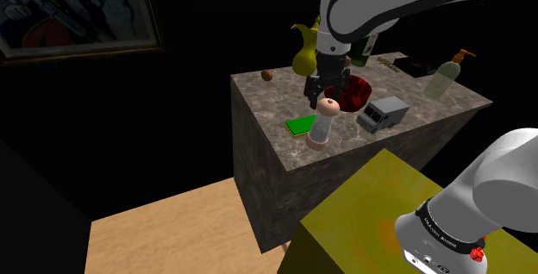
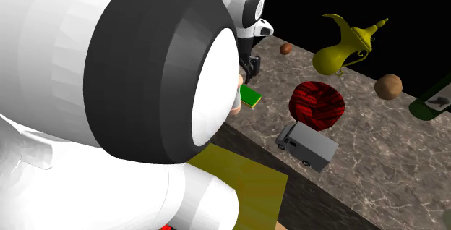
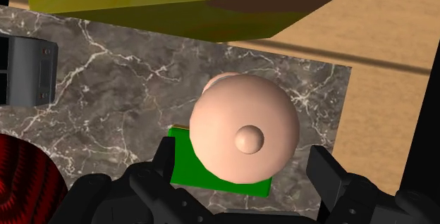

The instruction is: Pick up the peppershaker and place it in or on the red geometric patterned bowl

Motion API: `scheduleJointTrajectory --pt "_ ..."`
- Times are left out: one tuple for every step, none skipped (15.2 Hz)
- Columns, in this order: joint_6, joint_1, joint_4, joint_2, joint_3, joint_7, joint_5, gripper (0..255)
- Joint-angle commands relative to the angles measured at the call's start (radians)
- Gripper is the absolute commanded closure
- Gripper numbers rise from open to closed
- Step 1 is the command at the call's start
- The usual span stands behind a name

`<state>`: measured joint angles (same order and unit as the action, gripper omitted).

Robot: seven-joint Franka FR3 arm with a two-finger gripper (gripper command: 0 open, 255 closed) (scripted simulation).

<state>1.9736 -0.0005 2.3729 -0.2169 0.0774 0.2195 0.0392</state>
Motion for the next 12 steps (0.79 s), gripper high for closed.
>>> scheduleJointTrajectory --pt "0.003 0.000 0.002 0.000 0.000 -0.001 0.000 0" --pt "0.003 0.000 0.002 0.000 0.000 -0.001 0.000 0" --pt "0.003 0.000 0.002 0.000 0.000 -0.001 0.000 0" --pt "0.003 0.000 0.002 0.000 0.000 -0.001 0.000 0" --pt "0.003 0.000 0.002 0.000 0.000 0.000 0.000 0" --pt "0.003 0.000 0.002 0.000 0.000 0.000 0.000 255" --pt "0.003 0.000 0.002 0.000 0.000 0.000 0.000 255" --pt "0.003 0.000 0.002 0.001 0.000 0.000 0.000 255" --pt "0.003 0.000 0.002 0.001 0.000 0.000 0.000 255" --pt "0.003 0.000 0.002 0.001 0.000 0.000 0.000 255" --pt "0.003 0.000 0.002 0.001 0.000 0.000 0.000 255" --pt "0.003 0.000 0.001 0.001 0.000 -0.001 0.000 255"
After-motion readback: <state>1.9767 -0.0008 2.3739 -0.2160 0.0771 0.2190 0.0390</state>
